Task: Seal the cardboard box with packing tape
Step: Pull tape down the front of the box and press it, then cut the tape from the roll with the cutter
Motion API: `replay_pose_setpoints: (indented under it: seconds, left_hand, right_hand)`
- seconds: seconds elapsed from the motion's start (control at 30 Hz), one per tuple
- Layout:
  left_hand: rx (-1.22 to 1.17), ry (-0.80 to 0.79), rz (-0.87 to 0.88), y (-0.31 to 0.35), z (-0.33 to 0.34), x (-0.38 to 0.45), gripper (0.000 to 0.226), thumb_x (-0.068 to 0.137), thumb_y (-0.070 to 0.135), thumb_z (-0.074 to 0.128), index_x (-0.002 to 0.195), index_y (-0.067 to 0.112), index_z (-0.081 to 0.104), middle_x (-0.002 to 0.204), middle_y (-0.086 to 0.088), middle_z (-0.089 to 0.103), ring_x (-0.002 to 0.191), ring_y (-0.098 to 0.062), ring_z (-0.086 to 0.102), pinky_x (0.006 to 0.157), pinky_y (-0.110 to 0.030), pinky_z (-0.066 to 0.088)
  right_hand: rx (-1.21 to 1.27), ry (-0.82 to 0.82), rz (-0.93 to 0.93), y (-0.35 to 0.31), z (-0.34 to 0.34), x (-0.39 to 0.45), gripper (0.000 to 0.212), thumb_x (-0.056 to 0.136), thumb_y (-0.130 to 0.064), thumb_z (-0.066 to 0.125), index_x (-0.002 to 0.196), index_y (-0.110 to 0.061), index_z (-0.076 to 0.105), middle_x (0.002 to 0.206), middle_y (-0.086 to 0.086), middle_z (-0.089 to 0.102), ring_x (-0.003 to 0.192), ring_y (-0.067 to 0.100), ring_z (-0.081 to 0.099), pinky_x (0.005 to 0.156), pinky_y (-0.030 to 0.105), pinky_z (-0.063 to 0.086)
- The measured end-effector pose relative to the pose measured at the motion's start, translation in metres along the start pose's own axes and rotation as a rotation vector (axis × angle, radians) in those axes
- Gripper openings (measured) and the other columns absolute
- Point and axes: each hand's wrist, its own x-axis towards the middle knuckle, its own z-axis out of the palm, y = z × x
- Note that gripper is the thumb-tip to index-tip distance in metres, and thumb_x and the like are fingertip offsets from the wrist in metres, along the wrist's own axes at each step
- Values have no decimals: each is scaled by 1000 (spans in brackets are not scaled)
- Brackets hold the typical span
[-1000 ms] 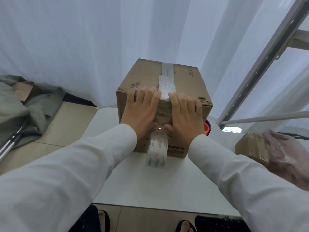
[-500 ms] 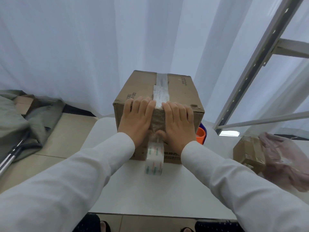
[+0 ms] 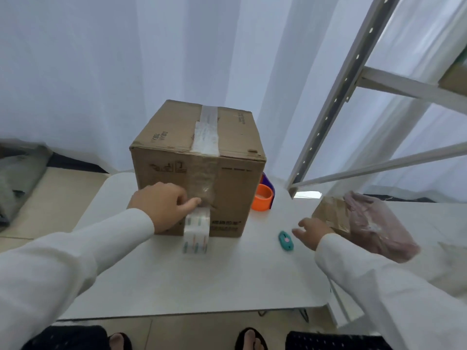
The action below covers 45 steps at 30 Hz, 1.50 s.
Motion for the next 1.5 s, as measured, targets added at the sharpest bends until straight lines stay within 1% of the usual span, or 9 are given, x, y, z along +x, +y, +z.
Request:
replay_pose_setpoints:
  seconds: [0.13,0.2,0.43,0.57,0.8,1.03,1.23,1.4,1.5]
  left_hand:
    - [-325,-610,-338,-10,13,7,66,84,69,28,90,15,65,79,2,67,73,-15,63,71,-27,46]
    - [-533,-734,-366,-12,14,12,63,86,65,31,102,14,64,83,3,67,76,-11,63,78,-27,45]
    - [-881,-696,-390,-14,22,20,27,89,40,53,92,15,64,82,-2,65,74,-14,61,74,-24,48]
    - [-1071,-710,-459,-13,27,17,24,91,32,52,101,13,62,91,-6,70,84,-19,65,78,-28,50]
    - [-1266,-755,-470,-10,33,11,43,90,25,30,117,7,57,120,-17,64,96,-28,62,80,-34,50]
    - [-1193,-701,-477,-8,34,13,27,90,24,36,91,10,59,84,-8,68,75,-23,65,77,-33,50]
    - [-1202,-671,-473,-9,35,11,29,92,28,40,109,10,55,93,-8,67,80,-21,64,72,-31,51]
    - [-1222,-684,-436,-13,37,12,34,91,32,44,115,11,57,97,-7,68,87,-23,65,84,-35,51]
    - [-1225,-692,-422,-13,37,12,38,92,36,43,117,11,57,102,-9,67,88,-24,65,81,-33,51]
  right_hand:
    - [-59,-58,-14,-5,27,13,47,97,-38,38,133,-8,42,135,12,49,120,25,51,97,31,41]
    - [-101,-67,-35,-7,38,24,39,96,-33,39,125,-8,49,128,13,54,111,25,55,87,29,43]
    - [-98,-93,-140,-24,41,26,28,89,-26,51,113,-12,52,115,10,56,101,25,57,86,30,45]
    - [-122,-192,-302,-38,23,-4,19,90,-29,47,108,-21,46,106,4,61,90,20,58,82,29,46]
    - [235,-315,-638,-79,-22,-62,19,97,-24,41,115,-31,42,102,-9,59,99,11,55,85,23,43]
    - [213,29,-800,-127,-27,-71,12,98,-36,33,98,-29,43,75,-8,54,71,10,56,65,27,47]
    - [-98,341,-909,-156,-24,-63,14,95,-41,38,97,-30,46,72,-14,48,59,0,44,49,14,28]
    - [-199,464,-917,-167,-18,-58,23,92,-40,45,97,-21,57,81,-3,59,71,13,48,58,25,42]
    - [-225,515,-931,-174,-13,-57,22,90,-36,51,94,-17,61,81,3,63,72,15,41,59,27,35]
